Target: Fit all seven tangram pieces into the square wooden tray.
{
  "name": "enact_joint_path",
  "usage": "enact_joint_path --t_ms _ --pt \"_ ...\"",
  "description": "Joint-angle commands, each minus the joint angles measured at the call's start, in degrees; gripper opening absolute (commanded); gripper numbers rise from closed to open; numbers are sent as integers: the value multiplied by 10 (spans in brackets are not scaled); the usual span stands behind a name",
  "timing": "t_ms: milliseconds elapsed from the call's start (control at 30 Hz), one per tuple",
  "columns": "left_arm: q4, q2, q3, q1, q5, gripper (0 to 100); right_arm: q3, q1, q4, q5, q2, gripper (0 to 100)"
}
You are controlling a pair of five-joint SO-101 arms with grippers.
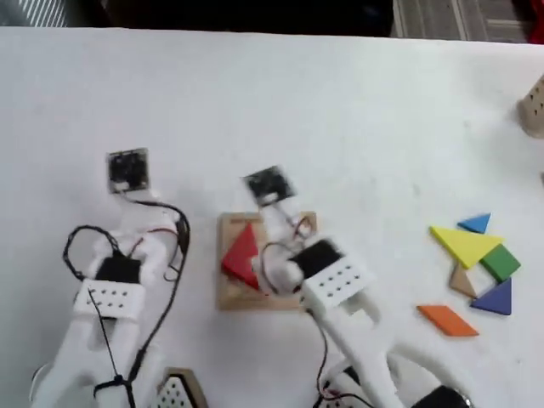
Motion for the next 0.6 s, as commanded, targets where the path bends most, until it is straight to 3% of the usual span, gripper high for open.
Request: enact_joint_path --t_ms 0,133,267,567 --pt "41 1 -22 80 -29 23 -15 148 12 1 -47 21" --pt "103 1 -24 224 -126 22 -12 305 4 9 -25 21" --pt "149 1 -25 363 -146 22 -40 377 4 18 41 21" --pt "169 7 -43 436 -96 22 -171 444 15 18 237 21"
